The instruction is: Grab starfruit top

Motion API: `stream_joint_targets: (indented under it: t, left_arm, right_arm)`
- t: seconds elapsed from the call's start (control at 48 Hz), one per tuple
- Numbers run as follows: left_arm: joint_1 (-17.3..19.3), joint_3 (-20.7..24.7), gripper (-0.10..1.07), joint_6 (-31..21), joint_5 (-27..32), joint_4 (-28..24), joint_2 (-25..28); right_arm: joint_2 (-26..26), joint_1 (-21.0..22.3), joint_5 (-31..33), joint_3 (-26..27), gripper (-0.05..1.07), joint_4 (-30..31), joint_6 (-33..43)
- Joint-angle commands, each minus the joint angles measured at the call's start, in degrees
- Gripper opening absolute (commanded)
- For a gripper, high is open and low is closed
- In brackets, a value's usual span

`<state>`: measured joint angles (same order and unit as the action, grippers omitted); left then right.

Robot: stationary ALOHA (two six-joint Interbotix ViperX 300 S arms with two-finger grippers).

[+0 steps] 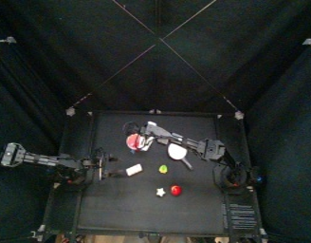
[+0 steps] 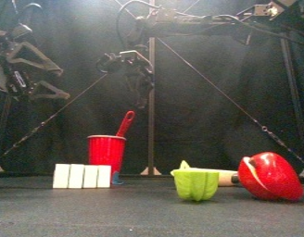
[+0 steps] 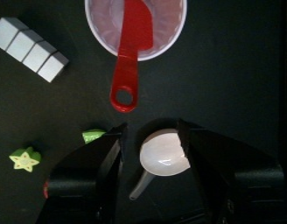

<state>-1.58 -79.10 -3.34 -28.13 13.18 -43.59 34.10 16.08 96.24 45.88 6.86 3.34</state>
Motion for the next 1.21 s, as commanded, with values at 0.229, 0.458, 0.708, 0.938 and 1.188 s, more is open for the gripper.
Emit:
stream_joint_targets:
  t: [0.229,0.458,0.708,0.938,1.188]
  left_arm:
    - [0.1,0.7,0.99,0.1,-0.4,-0.2,0.0]
    - [0.1,0.6,0.99,0.0,-0.4,-0.2,0.0]
    - [0.1,0.4,0.99,0.0,-0.4,-0.2,0.1]
    - [0.1,0.3,0.99,0.0,-0.4,-0.2,0.1]
    - [0.1,0.4,0.99,-0.1,-0.4,-0.2,0.1]
  right_arm:
    - [-12.8,-3.9,1.0,-14.7,0.83,3.8,1.6]
    - [-21.4,-10.2,-1.2,-31.6,0.83,14.8,6.6]
    - [-26.7,-16.3,-4.9,-41.2,0.83,20.1,14.4]
    - [-30.6,-21.4,-12.0,-48.7,0.84,24.3,23.3]
    - [-35.0,-25.3,-23.9,-58.5,0.84,28.9,36.1]
